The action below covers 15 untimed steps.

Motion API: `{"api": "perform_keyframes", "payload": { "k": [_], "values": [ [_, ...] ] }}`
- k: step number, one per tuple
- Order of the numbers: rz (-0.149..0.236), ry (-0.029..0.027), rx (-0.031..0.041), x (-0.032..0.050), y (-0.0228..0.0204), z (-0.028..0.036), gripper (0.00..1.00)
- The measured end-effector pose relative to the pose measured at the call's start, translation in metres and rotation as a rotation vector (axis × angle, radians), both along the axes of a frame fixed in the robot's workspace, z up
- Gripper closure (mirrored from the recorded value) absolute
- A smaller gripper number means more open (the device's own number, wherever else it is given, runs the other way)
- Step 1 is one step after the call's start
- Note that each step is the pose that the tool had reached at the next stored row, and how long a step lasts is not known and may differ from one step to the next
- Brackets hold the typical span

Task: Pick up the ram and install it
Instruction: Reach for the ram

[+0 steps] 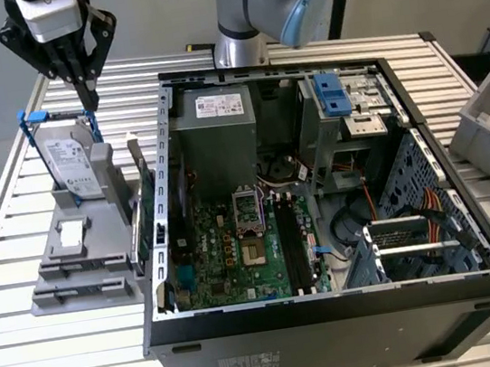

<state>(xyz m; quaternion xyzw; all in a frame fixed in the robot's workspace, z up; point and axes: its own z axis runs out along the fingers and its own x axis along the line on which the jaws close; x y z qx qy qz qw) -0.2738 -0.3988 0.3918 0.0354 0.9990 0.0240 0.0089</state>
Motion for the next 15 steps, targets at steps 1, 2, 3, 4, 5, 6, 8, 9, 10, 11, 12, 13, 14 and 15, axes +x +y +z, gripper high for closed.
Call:
{"api": "perform_keyframes", "payload": {
  "k": [1, 2, 3, 4, 5, 6, 8, 9, 10, 11, 12, 13, 14, 15],
  "values": [
    [0.000, 0.0000, 0.0000, -0.0011, 0.0000, 0.0000, 1.00],
    [0.000, 0.0000, 0.0000, -0.0020, 0.0000, 0.0000, 1.00],
    [0.000, 0.0000, 0.0000, -0.0027, 0.0000, 0.0000, 1.00],
    [0.000, 0.0000, 0.0000, -0.0034, 0.0000, 0.0000, 1.00],
    [0.000, 0.0000, 0.0000, -0.0042, 0.0000, 0.0000, 1.00],
    [0.000, 0.0000, 0.0000, -0.0051, 0.0000, 0.0000, 1.00],
    [0.000, 0.0000, 0.0000, -0.0072, 0.0000, 0.0000, 1.00],
    [0.000, 0.0000, 0.0000, -0.0080, 0.0000, 0.0000, 1.00],
    [0.000, 0.0000, 0.0000, -0.0086, 0.0000, 0.0000, 1.00],
    [0.000, 0.0000, 0.0000, -0.0091, 0.0000, 0.0000, 1.00],
    [0.000, 0.0000, 0.0000, -0.0094, 0.0000, 0.0000, 1.00],
    [0.000, 0.0000, 0.0000, -0.0096, 0.0000, 0.0000, 1.00],
    [0.000, 0.0001, 0.0000, -0.0098, 0.0000, 0.0000, 1.00],
    [0.000, 0.0004, -0.0001, -0.0098, 0.0000, -0.0001, 1.00]
  ]
}}
